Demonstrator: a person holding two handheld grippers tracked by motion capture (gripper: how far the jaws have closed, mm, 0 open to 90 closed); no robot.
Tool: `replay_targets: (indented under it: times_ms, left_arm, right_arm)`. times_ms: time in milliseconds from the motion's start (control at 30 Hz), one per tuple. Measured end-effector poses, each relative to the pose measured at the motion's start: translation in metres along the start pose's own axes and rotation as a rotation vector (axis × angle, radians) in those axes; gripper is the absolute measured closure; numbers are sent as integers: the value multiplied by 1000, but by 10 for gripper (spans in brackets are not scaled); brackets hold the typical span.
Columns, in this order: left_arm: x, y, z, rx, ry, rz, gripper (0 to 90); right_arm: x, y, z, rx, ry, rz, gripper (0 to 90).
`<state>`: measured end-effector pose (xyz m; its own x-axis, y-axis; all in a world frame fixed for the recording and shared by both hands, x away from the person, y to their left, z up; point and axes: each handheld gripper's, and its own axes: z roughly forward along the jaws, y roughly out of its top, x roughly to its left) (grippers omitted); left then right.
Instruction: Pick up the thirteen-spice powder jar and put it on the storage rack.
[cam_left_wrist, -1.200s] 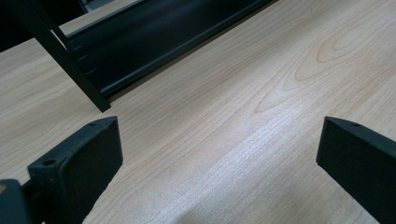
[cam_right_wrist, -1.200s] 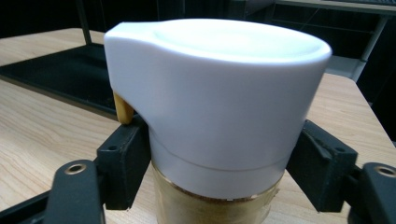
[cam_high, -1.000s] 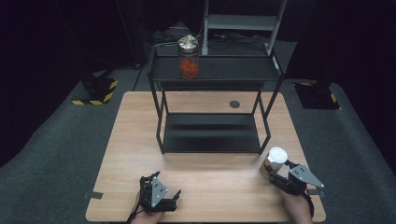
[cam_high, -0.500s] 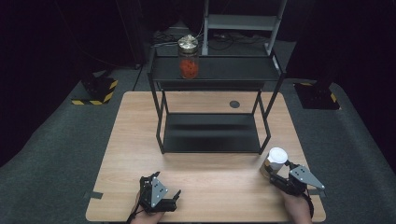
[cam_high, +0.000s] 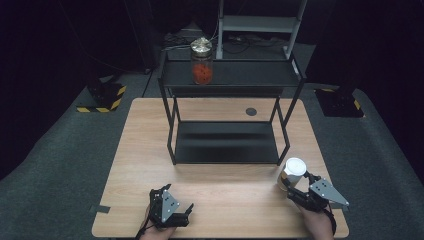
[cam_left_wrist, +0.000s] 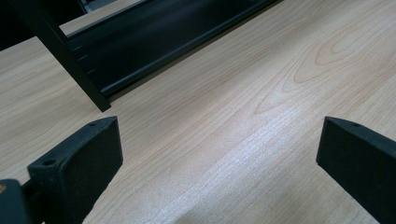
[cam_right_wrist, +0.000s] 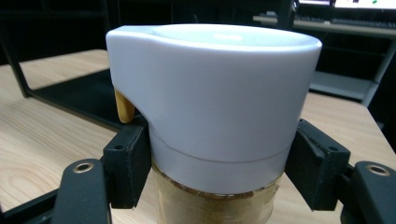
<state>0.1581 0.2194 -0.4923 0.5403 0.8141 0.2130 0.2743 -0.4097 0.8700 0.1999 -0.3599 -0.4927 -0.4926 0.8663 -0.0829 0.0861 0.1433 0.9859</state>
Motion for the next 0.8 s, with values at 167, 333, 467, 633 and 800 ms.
replay_targets:
  times_ms: [167,333,467,633,800]
  left_arm:
    - [1,0,0,2,-4,-2,6]
    - [1,0,0,0,-12,11,6]
    - [2,0,0,1,-19,18,6]
    - [4,-1,-1,-8,-30,18,6]
    - [4,-1,-1,-7,-33,26,6]
  right_arm:
    - [9,7,0,-33,17,4,294]
    - [20,15,4,-44,43,13,294]
    - [27,23,9,-51,59,5,294]
    - [31,37,18,-55,77,-8,294]
    - [36,47,30,-81,89,0,294]
